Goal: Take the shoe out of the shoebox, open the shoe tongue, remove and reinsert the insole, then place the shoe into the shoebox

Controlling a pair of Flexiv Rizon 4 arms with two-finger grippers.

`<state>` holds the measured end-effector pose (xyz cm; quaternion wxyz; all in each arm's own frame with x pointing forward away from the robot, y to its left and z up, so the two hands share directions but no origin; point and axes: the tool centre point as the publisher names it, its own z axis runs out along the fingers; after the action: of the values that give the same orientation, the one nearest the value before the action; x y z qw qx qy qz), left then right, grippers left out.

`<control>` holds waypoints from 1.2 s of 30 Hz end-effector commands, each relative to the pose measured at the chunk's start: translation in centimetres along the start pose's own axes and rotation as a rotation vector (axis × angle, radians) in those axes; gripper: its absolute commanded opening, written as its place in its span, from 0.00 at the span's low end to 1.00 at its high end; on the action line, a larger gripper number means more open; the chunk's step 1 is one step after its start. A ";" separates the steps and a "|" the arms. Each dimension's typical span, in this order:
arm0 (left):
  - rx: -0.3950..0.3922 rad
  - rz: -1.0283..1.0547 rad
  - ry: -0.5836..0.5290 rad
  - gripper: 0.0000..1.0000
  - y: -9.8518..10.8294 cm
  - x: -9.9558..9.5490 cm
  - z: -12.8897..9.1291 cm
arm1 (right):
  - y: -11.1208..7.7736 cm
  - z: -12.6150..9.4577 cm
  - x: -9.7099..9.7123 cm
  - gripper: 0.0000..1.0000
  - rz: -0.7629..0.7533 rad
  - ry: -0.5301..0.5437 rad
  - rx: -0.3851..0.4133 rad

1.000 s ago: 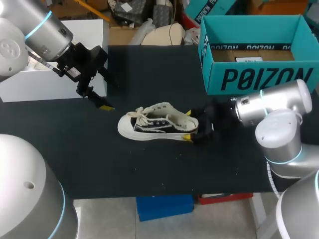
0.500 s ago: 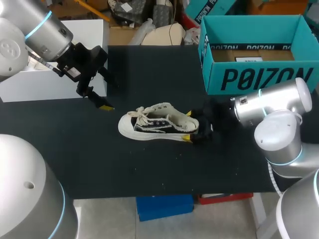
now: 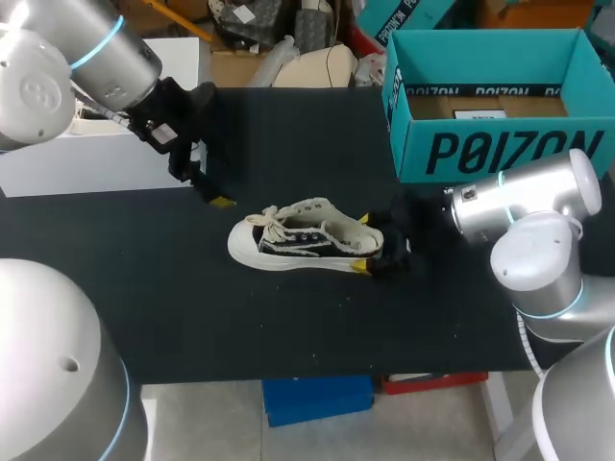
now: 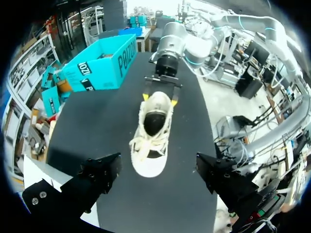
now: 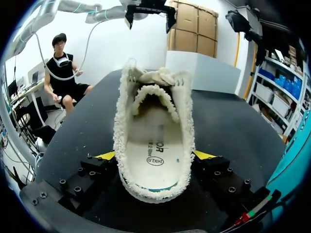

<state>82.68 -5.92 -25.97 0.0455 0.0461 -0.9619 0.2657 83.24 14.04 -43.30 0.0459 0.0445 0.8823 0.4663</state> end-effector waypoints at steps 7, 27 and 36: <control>-0.043 -0.311 -0.040 1.00 -0.9 0.0 1.4 | -0.1 0.0 0.1 0.00 0.002 0.001 0.004; -0.413 -1.245 -0.558 1.00 -2.3 -1.8 3.7 | -0.1 0.0 0.1 0.00 0.002 0.001 0.004; -0.421 -1.378 -0.582 1.00 -3.1 -1.7 4.3 | -0.1 0.0 0.1 0.00 0.002 0.001 0.004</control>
<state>84.35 -9.24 -28.27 0.0175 0.5032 -0.8581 0.1003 83.25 14.02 -43.29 0.0462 0.0447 0.8823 0.4663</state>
